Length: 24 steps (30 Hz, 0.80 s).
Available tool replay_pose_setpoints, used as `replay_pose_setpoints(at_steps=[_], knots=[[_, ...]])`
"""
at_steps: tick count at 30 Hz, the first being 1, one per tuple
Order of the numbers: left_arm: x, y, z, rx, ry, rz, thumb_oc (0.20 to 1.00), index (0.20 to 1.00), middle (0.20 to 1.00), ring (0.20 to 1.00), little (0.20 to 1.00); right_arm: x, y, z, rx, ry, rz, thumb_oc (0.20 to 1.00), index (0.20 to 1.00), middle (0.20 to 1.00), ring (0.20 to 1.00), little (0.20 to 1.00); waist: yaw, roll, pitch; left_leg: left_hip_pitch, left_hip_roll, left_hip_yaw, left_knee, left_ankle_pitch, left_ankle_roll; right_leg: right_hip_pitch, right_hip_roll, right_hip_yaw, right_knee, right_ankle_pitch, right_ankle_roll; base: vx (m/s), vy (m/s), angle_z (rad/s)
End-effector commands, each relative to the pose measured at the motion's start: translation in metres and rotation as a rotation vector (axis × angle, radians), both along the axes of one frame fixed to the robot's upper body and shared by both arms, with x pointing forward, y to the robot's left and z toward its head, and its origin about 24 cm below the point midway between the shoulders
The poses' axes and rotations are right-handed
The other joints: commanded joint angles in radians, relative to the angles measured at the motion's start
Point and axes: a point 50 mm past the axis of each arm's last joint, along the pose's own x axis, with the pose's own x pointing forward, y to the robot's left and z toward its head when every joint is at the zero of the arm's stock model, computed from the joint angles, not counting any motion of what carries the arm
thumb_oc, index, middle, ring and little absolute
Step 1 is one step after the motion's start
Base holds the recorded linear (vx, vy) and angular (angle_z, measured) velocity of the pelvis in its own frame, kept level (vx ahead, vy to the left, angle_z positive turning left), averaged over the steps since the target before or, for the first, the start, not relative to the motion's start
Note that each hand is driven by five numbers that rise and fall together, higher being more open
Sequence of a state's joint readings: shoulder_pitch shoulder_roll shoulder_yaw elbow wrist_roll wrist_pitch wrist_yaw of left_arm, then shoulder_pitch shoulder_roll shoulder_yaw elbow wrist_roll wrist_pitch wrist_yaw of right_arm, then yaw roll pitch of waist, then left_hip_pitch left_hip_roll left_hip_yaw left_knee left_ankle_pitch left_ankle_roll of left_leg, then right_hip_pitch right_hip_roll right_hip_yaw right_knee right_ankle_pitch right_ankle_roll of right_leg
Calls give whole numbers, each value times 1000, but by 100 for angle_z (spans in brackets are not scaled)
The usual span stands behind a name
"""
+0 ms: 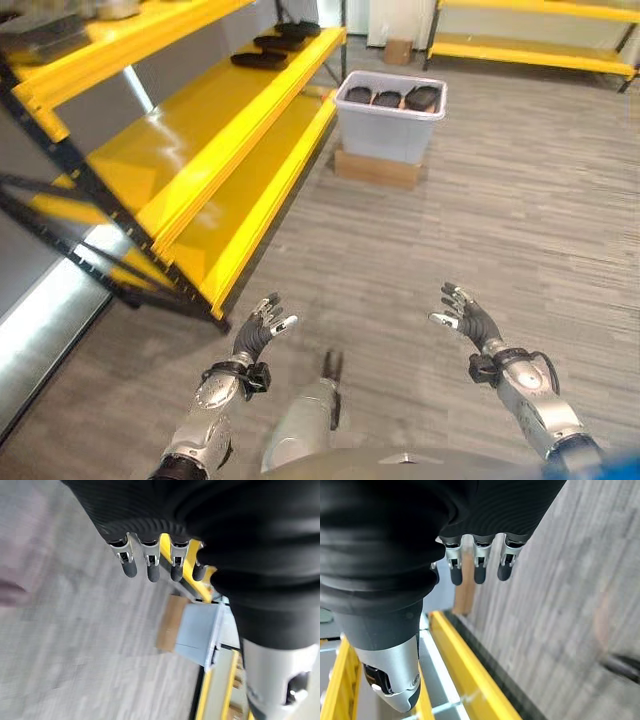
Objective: Move parts from the plastic box to the shelf.
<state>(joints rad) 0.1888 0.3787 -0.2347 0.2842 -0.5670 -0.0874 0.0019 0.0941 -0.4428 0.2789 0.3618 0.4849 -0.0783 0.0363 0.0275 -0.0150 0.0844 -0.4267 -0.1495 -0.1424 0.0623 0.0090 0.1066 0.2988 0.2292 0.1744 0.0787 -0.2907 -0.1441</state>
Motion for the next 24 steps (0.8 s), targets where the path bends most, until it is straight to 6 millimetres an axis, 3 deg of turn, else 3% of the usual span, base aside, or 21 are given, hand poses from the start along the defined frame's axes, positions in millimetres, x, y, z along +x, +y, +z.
replay_pose_setpoints(at_steps=[1, 4, 7, 10, 12, 14, 15, 16, 17, 18, 19, 20, 21, 24], knots=[[24, -6, 31, 17, -178, -67, 1000, 1000, 1000, 1000, 1000, 14, 12, 30, 13, -161, 105, 1000, 1000, 1000, 1000, 1000, 4, 4, 32, 184, 148, -47, -6, 134, -128, -116, -183, 10, 11, 117, 167, 380, 172, 1], [24, -4, 32, 21, -183, -69, 1000, 1000, 1000, 1000, 1000, 14, 20, 31, 46, -163, 128, 1000, 1000, 1000, 1000, 1000, 10, -10, 6, 174, 121, -14, 66, 81, -107, -98, -240, 8, 19, 109, 198, 342, 181, -26], [24, 0, 34, 27, -189, -52, 1000, 1000, 1000, 1000, 1000, 19, 29, 35, 71, -182, 161, 1000, 1000, 1000, 1000, 1000, 22, -27, -20, 155, 90, 7, 129, 14, -83, -110, -289, 14, 45, 148, 229, 308, 166, -91], [25, 3, 36, 50, -193, -52, 1000, 1000, 1000, 1000, 1000, 20, 37, 36, 81, -189, 187, 1000, 1000, 1000, 1000, 1000, 22, -34, -22, 186, 68, 16, 148, -40, -53, -193, -298, 21, 249, 269, 263, 249, 162, 29], [27, 6, 39, 67, -200, -44, 1000, 1000, 1000, 1000, 1000, 20, 40, 38, 94, -200, 194, 1000, 1000, 1000, 1000, 1000, 7, -25, 4, 231, 57, 11, 143, -65, -28, -280, -273, -6, 475, 405, 285, 171, 184, 22], [28, 6, 41, 72, -202, -50, 1000, 1000, 1000, 1000, 1000, 18, 41, 37, 93, -196, 200, 1000, 1000, 1000, 1000, 1000, -13, 1, 31, 295, 64, 3, 123, -74, -12, -371, -246, -54, 642, 406, 286, 214, 216, 54], [26, 7, 40, 82, -195, -56, 1000, 1000, 1000, 1000, 1000, 15, 41, 34, 92, -181, 198, 1000, 1000, 1000, 1000, 1000, -22, 10, 43, 327, 67, 0, 114, -81, -3, -413, -254, -82, 681, 387, 269, 504, 249, 43], [25, 6, 36, 77, -176, -65, 1000, 1000, 1000, 1000, 1000, 11, 41, 29, 107, -153, 187, 1000, 1000, 1000, 1000, 1000, -46, 27, 58, 406, 65, -29, 95, -103, 2, -548, -226, -111, 624, 297, 234, 435, 174, 18], [25, 6, 36, 77, -176, -64, 1000, 1000, 1000, 1000, 1000, 11, 41, 29, 107, -153, 187, 1000, 1000, 1000, 1000, 1000, -49, 26, 62, 412, 64, -32, 94, -106, 3, -541, -227, -114, 625, 292, 233, 451, 110, -4], [24, 6, 34, 68, -171, -59, 1000, 1000, 1000, 1000, 1000, 11, 40, 29, 111, -154, 183, 1000, 1000, 1000, 1000, 1000, -60, 24, 67, 440, 54, -42, 91, -120, 0, -558, -216, -120, 524, 273, 230, 235, 1, -1], [24, 5, 33, 59, -168, -59, 1000, 1000, 1000, 1000, 1000, 11, 40, 30, 114, -156, 183, 1000, 1000, 1000, 1000, 1000, -66, 21, 73, 464, 47, -51, 83, -130, -3, -563, -215, -128, 434, 274, 234, 434, -22, 25], [22, 3, 31, 49, -163, -65, 1000, 1000, 1000, 1000, 1000, 11, 39, 30, 116, -156, 183, 1000, 1000, 1000, 1000, 1000, -76, 8, 67, 494, 26, -66, 69, -148, -15, -567, -217, -128, 222, 279, 244, 443, -53, 45], [21, 3, 30, 48, -160, -61, 1000, 1000, 1000, 1000, 1000, 11, 39, 30, 114, -156, 185, 1000, 1000, 1000, 1000, 1000, -80, 4, 64, 516, 18, -77, 55, -158, -20, -565, -220, -126, 106, 300, 255, 464, -68, 43], [18, 3, 28, 43, -155, -56, 1000, 1000, 1000, 1000, 1000, 11, 39, 31, 104, -158, 191, 1000, 1000, 1000, 1000, 1000, -84, 8, 66, 553, 18, -99, 44, -170, -28, -554, -223, -107, 36, 341, 269, 215, -43, 30]])
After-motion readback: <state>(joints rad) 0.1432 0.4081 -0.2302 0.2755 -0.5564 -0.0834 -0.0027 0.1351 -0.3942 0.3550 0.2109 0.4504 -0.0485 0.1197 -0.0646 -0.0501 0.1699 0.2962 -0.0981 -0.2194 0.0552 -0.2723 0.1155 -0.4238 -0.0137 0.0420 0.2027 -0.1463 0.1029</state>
